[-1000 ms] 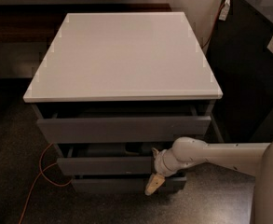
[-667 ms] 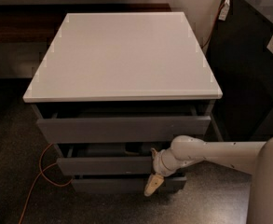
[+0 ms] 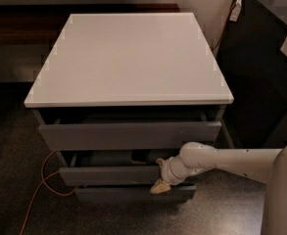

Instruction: Pick green can from middle drawer and place on counter

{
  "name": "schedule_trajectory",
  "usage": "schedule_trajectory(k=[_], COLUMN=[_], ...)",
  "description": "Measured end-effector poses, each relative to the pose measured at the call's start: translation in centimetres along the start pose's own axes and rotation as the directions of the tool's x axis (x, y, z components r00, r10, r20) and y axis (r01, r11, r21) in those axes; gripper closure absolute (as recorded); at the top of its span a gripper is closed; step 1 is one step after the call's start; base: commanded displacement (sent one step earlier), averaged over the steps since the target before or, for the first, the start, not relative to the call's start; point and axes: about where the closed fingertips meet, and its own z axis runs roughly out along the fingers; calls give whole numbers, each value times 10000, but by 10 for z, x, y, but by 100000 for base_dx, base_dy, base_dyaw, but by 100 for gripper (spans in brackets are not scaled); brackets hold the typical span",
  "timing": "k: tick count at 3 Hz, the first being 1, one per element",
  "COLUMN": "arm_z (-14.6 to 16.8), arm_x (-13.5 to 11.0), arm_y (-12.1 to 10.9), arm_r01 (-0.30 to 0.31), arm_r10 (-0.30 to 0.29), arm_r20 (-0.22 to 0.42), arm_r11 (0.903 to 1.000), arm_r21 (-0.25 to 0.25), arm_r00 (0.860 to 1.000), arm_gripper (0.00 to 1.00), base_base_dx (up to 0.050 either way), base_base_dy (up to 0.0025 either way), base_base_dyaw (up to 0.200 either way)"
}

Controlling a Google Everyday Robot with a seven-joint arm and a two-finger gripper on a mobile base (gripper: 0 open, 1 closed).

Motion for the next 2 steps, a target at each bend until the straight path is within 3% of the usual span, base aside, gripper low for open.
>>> schedule_trajectory(k=[2], arm_z=[-9], arm_x=[-5], arm_y=[0], arm_r01=[6], arm_r10=[-6], arm_r20=[1], arm_r11=[10000], arm_r21=[3], arm_r00=[10000], arm_gripper=[99], base_base_dx=[0], base_base_dy=[0], base_base_dyaw=[0])
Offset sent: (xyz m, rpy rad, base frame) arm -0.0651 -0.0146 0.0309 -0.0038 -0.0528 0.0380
